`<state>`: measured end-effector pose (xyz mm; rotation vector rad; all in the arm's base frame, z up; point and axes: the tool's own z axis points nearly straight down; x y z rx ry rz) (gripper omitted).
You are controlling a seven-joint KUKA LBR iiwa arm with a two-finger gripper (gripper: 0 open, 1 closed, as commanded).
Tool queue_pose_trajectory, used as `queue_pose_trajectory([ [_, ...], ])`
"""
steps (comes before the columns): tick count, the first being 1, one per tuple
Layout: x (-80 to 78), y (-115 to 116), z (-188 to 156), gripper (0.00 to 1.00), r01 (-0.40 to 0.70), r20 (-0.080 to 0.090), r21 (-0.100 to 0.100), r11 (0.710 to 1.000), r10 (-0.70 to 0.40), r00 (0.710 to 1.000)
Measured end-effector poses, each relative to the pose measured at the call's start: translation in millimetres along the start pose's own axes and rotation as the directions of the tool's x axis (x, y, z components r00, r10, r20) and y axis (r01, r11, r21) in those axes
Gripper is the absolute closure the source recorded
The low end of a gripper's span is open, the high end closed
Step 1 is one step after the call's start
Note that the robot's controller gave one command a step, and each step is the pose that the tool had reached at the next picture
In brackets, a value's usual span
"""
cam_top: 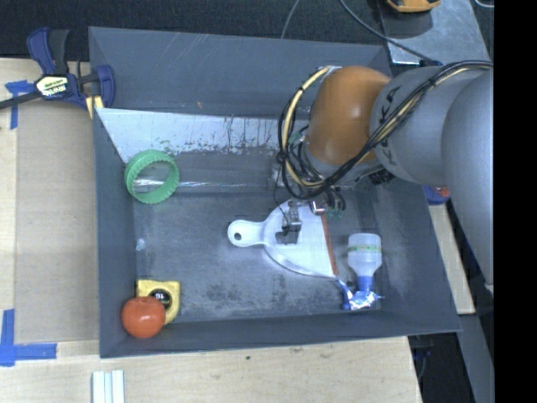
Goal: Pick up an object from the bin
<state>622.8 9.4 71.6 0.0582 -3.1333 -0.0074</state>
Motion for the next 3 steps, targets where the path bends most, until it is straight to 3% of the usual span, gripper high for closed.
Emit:
queue_pose_trajectory([
  [1, -1.8, -6, -4, 1.0, -0.007, 0.007, 0.004, 1.0, 0.007, 1.0],
  [2, 3.4, 11, -1, 1.0, 0.064, 0.012, 0.006, 0.998, -0.064, 0.998],
  [3, -8.7, 81, -35, 1.0, -0.016, 0.02, 0.001, 1.0, 0.016, 1.0],
])
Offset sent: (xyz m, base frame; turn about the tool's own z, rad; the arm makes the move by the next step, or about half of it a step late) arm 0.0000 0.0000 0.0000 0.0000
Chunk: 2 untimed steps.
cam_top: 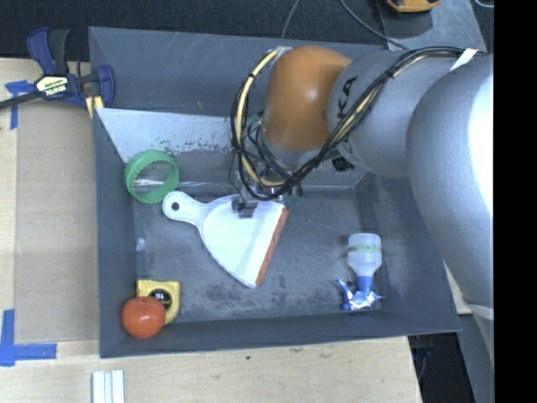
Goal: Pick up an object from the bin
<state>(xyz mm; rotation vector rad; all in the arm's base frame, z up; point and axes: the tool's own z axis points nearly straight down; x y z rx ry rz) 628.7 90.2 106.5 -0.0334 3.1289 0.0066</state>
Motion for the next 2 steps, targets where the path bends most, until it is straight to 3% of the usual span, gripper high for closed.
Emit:
queue_pose_trajectory([
  [1, 6.0, 33, -42, 1.0, -0.212, 0.007, -0.003, 0.977, 0.212, 0.977],
  [2, 44.6, -2, 35, 1.0, -0.09, 0.006, -0.001, 0.996, 0.09, 0.996],
])
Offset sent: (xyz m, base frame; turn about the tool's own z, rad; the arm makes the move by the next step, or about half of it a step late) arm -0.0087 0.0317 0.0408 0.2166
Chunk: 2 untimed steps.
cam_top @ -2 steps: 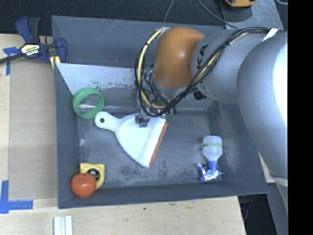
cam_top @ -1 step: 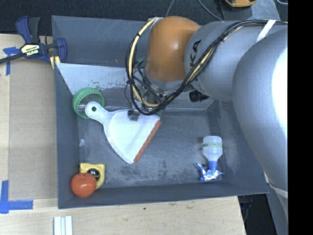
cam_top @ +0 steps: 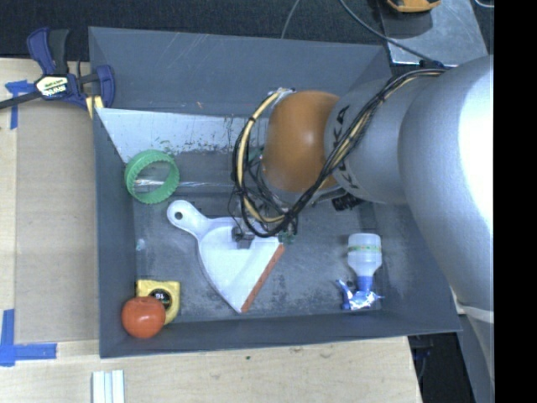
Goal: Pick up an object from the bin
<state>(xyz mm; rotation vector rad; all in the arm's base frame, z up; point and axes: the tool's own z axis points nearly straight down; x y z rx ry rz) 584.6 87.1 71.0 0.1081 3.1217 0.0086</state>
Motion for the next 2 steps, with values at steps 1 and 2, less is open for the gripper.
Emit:
queue_pose_trajectory([
  [1, -14.7, 16, -29, 1.0, -0.199, 0.005, -0.002, 0.98, 0.199, 0.98],
  [2, -36.9, 110, -65, 1.0, -0.131, 0.012, -0.008, 0.991, 0.131, 0.991],
])
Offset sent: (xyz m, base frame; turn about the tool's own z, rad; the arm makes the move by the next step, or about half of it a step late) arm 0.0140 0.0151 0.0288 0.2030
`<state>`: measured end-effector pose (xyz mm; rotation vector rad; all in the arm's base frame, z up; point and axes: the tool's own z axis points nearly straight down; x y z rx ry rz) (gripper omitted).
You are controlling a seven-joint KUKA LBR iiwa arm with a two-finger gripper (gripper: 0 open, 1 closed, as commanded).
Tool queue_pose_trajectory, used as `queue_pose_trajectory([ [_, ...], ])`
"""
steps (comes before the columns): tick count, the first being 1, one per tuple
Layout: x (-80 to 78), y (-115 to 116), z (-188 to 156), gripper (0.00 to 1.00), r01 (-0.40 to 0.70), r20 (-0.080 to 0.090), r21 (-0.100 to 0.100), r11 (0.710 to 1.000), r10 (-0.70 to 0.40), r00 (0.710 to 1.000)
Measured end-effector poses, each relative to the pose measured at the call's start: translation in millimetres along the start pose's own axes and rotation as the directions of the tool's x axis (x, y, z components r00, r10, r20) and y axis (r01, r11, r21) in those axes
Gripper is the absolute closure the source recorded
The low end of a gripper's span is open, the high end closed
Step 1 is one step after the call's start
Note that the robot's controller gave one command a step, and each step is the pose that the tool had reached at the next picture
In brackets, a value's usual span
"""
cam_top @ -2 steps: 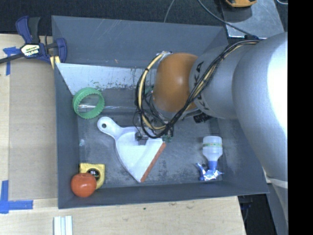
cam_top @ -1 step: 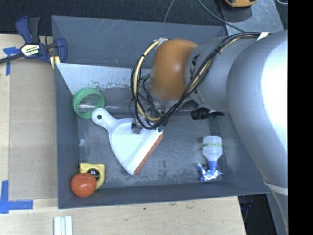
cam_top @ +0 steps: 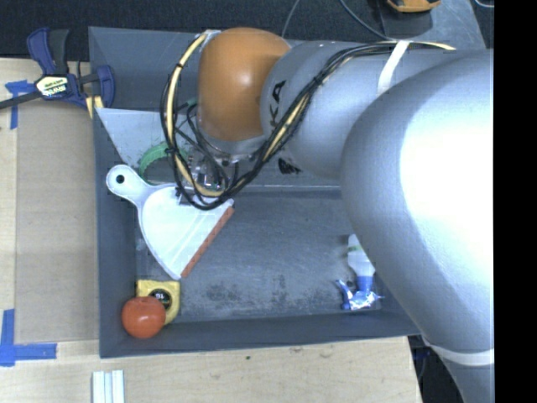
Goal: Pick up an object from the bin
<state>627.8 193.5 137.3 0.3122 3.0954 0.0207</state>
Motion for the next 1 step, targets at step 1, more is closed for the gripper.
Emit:
queue_pose_trajectory([
  [1, 0.9, -10.8, -156.0, 1.0, 0.012, 0.012, -0.005, 1.0, -0.012, 1.0],
])
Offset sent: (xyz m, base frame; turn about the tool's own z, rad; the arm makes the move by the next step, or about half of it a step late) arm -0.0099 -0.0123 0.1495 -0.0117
